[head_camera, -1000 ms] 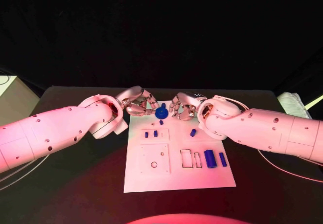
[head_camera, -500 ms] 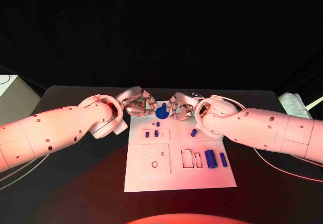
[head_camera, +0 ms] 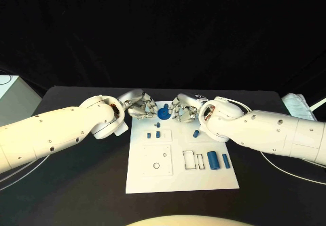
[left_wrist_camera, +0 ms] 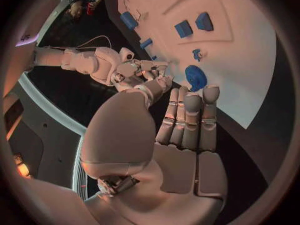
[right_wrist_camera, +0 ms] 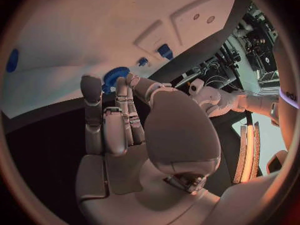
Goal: Assemble the parts on the task board
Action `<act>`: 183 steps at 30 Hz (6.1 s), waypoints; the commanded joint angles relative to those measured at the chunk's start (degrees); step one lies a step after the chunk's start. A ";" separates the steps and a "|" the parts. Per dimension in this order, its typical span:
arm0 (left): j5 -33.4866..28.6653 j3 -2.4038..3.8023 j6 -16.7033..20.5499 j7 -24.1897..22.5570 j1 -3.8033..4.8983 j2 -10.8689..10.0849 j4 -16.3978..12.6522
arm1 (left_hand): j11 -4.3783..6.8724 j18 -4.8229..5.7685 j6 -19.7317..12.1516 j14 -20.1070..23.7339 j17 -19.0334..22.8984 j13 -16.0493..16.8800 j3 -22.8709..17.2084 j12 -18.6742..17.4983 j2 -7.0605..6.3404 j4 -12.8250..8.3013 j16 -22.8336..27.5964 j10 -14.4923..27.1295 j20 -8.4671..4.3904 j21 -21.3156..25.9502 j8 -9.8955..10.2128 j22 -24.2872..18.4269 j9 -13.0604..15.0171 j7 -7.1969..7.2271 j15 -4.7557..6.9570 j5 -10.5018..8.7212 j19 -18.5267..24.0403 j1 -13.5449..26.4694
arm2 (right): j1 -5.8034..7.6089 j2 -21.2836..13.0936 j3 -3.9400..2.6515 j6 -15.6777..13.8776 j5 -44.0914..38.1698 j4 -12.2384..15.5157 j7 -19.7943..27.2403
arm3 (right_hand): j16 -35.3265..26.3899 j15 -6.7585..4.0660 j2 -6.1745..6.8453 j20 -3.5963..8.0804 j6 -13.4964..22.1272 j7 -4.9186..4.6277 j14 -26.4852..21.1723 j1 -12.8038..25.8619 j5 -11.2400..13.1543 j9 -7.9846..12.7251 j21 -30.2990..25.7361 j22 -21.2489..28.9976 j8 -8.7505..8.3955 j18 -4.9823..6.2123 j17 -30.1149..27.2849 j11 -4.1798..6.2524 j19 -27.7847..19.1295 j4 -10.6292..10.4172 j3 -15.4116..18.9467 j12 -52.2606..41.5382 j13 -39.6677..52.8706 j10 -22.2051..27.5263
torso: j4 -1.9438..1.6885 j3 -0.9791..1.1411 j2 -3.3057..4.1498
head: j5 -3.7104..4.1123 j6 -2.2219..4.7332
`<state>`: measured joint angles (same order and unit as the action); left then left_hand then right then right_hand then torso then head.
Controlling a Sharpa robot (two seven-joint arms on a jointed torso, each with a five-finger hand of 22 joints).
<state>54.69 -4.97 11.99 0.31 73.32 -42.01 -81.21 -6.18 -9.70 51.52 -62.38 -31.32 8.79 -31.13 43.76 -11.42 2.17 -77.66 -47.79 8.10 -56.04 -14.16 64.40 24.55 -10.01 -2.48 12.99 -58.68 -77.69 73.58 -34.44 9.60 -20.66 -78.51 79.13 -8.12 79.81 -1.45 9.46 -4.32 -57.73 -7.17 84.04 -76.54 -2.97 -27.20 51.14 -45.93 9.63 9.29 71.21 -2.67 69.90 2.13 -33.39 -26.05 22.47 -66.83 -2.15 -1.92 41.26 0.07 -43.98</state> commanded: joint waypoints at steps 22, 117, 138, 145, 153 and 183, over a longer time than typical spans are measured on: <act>8.39 0.03 -8.26 21.79 0.39 5.22 2.82 | 1.50 0.23 2.13 -1.48 -1.66 2.73 10.50 2.83 -2.90 9.83 0.43 -1.40 -0.82 3.72 -3.25 -3.52 4.73 2.31 1.21 -0.59 -1.23 3.15 | 0.13 -4.46 -0.16 -2.83 -0.46 4.11 0.05 | 0.12 -0.37 0.88 0.11 -0.83 0.02 2.12 0.29 -0.10 0.08 -0.10 0.11 -0.36 -0.51 -0.23 0.29 0.12 -0.09 -0.25 -0.53 2.53 0.45 | 0.16 0.02 -0.03 | -0.05 0.13; 11.08 -1.98 -18.07 25.74 2.39 15.47 11.82 | 5.94 3.06 5.47 -18.15 -38.11 24.03 20.62 28.25 4.30 13.13 -8.75 -3.28 -4.14 -9.36 -10.44 7.34 6.62 5.99 5.10 -9.50 -11.87 -11.56 | 0.64 -7.34 -0.38 -3.12 0.98 6.40 -0.26 | -0.22 -0.25 0.84 0.03 -0.80 -0.06 1.92 0.81 -0.08 0.22 -1.08 0.89 -0.78 -0.37 -0.87 0.17 -0.45 -0.51 -0.38 -0.89 3.14 1.22 | -0.01 -0.06 0.03 | 0.57 -0.52; 12.49 -2.50 -14.97 19.56 2.38 14.79 10.46 | 4.77 2.92 2.19 -17.58 -37.79 23.52 14.41 27.70 1.30 12.28 -8.43 -1.97 -3.53 -8.70 -5.98 7.18 3.82 4.10 4.12 -9.49 -11.07 -12.11 | 0.64 -7.58 -0.38 -3.10 1.17 6.45 -0.29 | -0.24 -0.24 0.84 0.02 -0.79 -0.08 1.89 0.86 -0.11 0.24 -1.18 0.95 -0.85 -0.35 -0.90 0.15 -0.52 -0.55 -0.40 -0.95 3.24 1.34 | -0.08 -0.06 -0.02 | 0.73 -0.37; 14.76 -3.34 -14.12 17.76 2.38 14.37 9.79 | 4.57 2.95 1.15 -17.80 -38.37 23.90 13.31 27.84 0.49 11.77 -8.53 -2.17 -3.35 -8.86 -4.88 7.35 3.31 3.81 3.92 -9.50 -11.17 -12.13 | 0.64 -7.68 -0.38 -3.04 1.25 6.50 -0.33 | -0.32 -0.21 0.84 0.00 -0.77 -0.11 1.84 1.02 -0.14 0.26 -1.23 0.94 -0.92 -0.36 -1.06 0.12 -0.55 -0.67 -0.38 -1.03 3.34 1.42 | -0.03 -0.11 -0.05 | 0.77 -0.34; 17.44 -3.89 -11.73 14.43 2.38 13.81 8.90 | 4.51 3.01 -1.62 -18.17 -39.37 24.19 11.27 27.96 -0.94 10.62 -8.73 -2.38 -3.20 -9.23 -2.78 7.73 2.41 3.75 3.83 -9.48 -11.38 -11.90 | 0.64 -7.78 -0.38 -3.04 1.38 6.53 -0.35 | -0.33 -0.20 0.85 -0.02 -0.74 -0.13 1.83 1.09 -0.16 0.28 -1.30 0.99 -0.97 -0.35 -1.08 0.11 -0.59 -0.73 -0.37 -1.08 3.40 1.46 | -0.06 -0.12 0.00 | 0.85 -0.32; 22.26 -4.58 -13.84 9.26 2.39 13.38 8.64 | 4.34 3.17 -0.27 -18.42 -41.17 24.85 -6.94 27.87 -3.49 0.31 -8.97 -2.49 -3.34 -11.40 -3.35 9.97 2.68 3.57 3.76 -9.19 -11.25 -7.59 | 0.64 -8.03 -0.38 -2.98 1.66 6.58 -0.43 | -0.33 -0.17 0.88 -0.05 -0.64 -0.17 1.81 1.30 -0.17 0.33 -1.27 0.85 -1.14 -0.37 -1.10 0.07 -0.57 -0.91 -0.36 -1.23 3.59 1.57 | -0.05 -0.06 0.01 | 0.95 -0.44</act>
<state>75.63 -9.50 -0.84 10.53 75.73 -28.80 -72.53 -1.76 -7.05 50.95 -80.56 -72.43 33.55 -37.74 71.36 -14.81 2.36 -86.47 -50.08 4.72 -67.21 -17.32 74.31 27.21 -6.49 1.51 3.67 -70.02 -85.75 74.21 -42.45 9.24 -23.70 -76.72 85.61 -8.72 79.80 -1.44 10.20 -4.53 -58.29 -7.20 84.04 -75.79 -2.97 -26.95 50.02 -45.02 8.74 9.30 70.20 -2.68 69.68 1.47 -33.69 -26.96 25.98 -65.61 -2.19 -1.98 41.27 0.99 -44.41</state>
